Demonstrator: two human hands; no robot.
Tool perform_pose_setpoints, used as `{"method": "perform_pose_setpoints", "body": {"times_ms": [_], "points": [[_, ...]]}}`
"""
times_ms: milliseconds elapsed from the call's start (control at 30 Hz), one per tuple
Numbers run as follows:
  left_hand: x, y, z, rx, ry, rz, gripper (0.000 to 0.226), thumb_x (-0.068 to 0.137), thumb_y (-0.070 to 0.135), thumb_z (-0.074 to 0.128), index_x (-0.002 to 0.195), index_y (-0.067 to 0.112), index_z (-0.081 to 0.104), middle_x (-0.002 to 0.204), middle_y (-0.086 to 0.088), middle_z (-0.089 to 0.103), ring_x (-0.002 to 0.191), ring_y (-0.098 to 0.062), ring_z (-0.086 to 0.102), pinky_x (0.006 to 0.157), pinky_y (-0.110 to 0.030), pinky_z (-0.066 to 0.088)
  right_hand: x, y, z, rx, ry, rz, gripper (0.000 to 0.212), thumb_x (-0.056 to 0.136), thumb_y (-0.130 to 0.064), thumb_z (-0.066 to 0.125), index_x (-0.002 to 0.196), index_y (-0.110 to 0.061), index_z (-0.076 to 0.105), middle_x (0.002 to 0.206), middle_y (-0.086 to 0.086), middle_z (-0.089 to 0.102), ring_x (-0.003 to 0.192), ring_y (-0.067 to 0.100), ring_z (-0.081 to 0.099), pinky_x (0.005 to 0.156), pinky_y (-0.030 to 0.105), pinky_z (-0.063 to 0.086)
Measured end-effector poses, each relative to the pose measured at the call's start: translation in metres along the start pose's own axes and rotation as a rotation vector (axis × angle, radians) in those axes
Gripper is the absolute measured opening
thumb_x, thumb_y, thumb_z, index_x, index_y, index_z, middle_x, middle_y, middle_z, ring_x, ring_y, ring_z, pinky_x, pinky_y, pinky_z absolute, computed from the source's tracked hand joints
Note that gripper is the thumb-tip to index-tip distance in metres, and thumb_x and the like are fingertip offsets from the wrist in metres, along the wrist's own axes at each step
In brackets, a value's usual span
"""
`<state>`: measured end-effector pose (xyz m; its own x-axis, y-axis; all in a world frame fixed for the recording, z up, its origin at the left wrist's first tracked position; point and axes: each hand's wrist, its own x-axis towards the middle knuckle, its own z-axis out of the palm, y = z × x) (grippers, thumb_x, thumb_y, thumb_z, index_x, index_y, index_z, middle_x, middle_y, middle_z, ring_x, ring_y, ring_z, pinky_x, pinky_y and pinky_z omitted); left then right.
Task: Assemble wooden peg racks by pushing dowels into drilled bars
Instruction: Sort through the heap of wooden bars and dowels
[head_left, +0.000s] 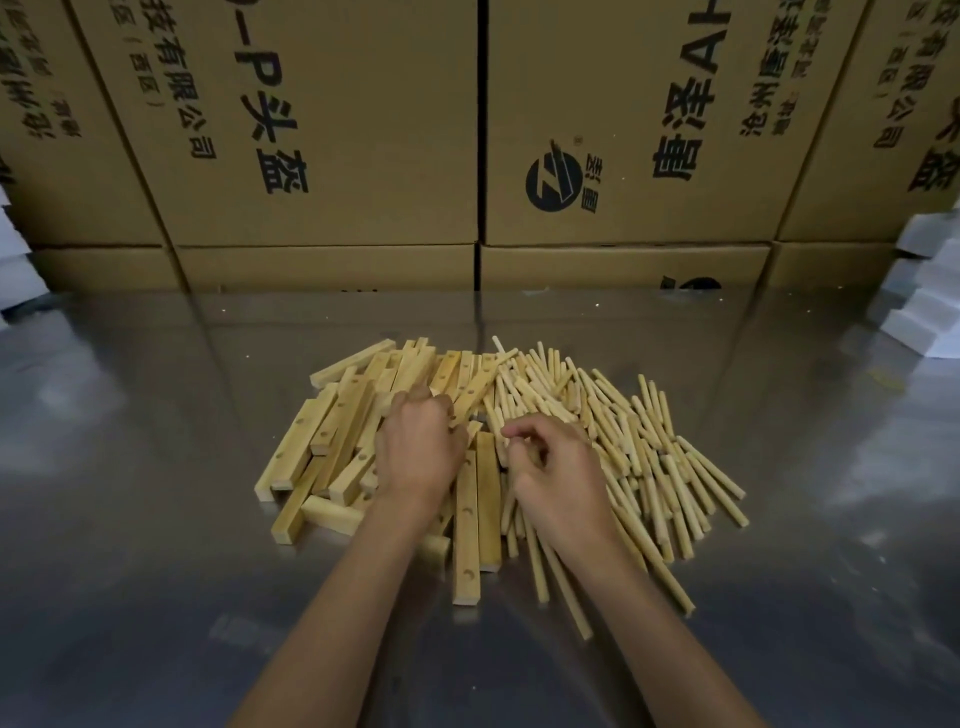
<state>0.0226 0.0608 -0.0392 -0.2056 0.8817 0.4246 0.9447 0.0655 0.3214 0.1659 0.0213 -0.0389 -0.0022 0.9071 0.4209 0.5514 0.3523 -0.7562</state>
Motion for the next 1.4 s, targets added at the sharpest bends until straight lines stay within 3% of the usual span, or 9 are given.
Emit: {"method": "perform_pose_setpoints", "body": {"times_ms": [233,467,567,733,900,1100,1233,1300,1400], "points": [[-0.009,-0.012,-0.005,-0.145,-0.014,0.127,0.021,0.097,0.026,0.063,0.113,0.017,0.074,0.115,-0.001,0.066,0.115,-0.017,0.053,0.092,-0.032,0.048,0.0,-0.003,-0.008,0.024,0.021,0.021,0.02,0.093,-0.016,0.057,0.105,-0.028,0.068,0.094,-0.031,0.05,0.107,0.003,0.052,0.096,0.03,0.047],[-0.016,-0.006,-0.015,-0.249,-0.146,0.057,0.011,0.094,0.028,0.068,0.098,0.026,0.059,0.1,0.002,0.06,0.082,-0.012,0.056,0.07,-0.028,0.046,0.001,0.001,-0.011,0.034,0.007,0.068,0.021,0.094,-0.016,0.057,0.109,-0.026,0.068,0.094,-0.03,0.049,0.112,0.007,0.051,0.101,0.036,0.045],[-0.015,-0.004,-0.019,-0.339,-0.081,0.039,0.022,0.094,0.025,0.07,0.114,0.026,0.061,0.102,0.007,0.067,0.071,0.003,0.055,0.058,-0.014,0.039,0.002,0.005,-0.012,0.08,0.026,0.103,0.021,0.096,-0.019,0.057,0.113,-0.028,0.065,0.103,-0.022,0.057,0.111,0.005,0.053,0.099,0.036,0.048],[-0.017,-0.002,-0.04,-0.663,-0.054,0.068,0.046,0.089,0.019,0.076,0.131,0.033,0.063,0.102,0.03,0.06,0.083,0.022,0.057,0.063,0.004,0.04,0.011,0.003,-0.028,0.532,0.072,0.376,0.035,0.092,-0.048,0.062,0.125,-0.035,0.056,0.101,-0.011,0.072,0.09,0.002,0.069,0.081,0.031,0.054],[-0.023,0.004,-0.05,-0.792,-0.247,0.157,0.041,0.085,0.012,0.079,0.119,0.033,0.071,0.11,0.021,0.063,0.096,-0.001,0.062,0.081,-0.012,0.051,0.016,0.011,-0.051,0.957,0.041,0.439,0.026,0.095,-0.029,0.063,0.115,-0.014,0.065,0.1,0.01,0.072,0.081,0.02,0.069,0.069,0.028,0.056],[-0.032,0.011,-0.053,-0.979,-0.759,0.149,0.026,0.097,0.021,0.065,0.121,0.028,0.059,0.1,0.001,0.075,0.07,-0.012,0.067,0.06,-0.024,0.054,0.009,0.008,-0.055,0.635,-0.202,0.144,0.029,0.093,-0.04,0.063,0.121,-0.033,0.064,0.098,-0.001,0.071,0.082,0.015,0.068,0.073,0.025,0.056],[-0.027,0.001,-0.052,-1.074,-0.645,0.001,0.02,0.102,0.02,0.057,0.122,0.026,0.055,0.091,-0.001,0.075,0.057,-0.016,0.06,0.053,-0.028,0.054,0.011,0.011,-0.072,0.171,0.041,0.156,0.018,0.094,-0.044,0.061,0.105,-0.029,0.063,0.096,-0.006,0.066,0.076,0.008,0.065,0.065,0.025,0.053],[-0.024,-0.006,-0.052,-1.159,-0.607,-0.063,0.018,0.103,0.022,0.055,0.111,0.038,0.052,0.087,-0.001,0.073,0.057,-0.017,0.059,0.054,-0.031,0.055,0.008,0.024,-0.087,-0.07,-0.119,0.159,0.019,0.093,-0.04,0.064,0.083,-0.025,0.066,0.077,-0.003,0.066,0.067,0.011,0.061,0.066,0.037,0.055],[-0.022,-0.012,-0.051,-1.218,-0.629,-0.092,0.02,0.103,0.024,0.057,0.101,0.043,0.049,0.087,-0.004,0.072,0.058,-0.02,0.059,0.052,-0.032,0.051,-0.002,0.029,-0.088,-0.305,-0.395,0.214,0.037,0.081,-0.055,0.072,0.067,-0.023,0.063,0.048,-0.012,0.053,0.045,0.001,0.047,0.053,0.029,0.042]]}}
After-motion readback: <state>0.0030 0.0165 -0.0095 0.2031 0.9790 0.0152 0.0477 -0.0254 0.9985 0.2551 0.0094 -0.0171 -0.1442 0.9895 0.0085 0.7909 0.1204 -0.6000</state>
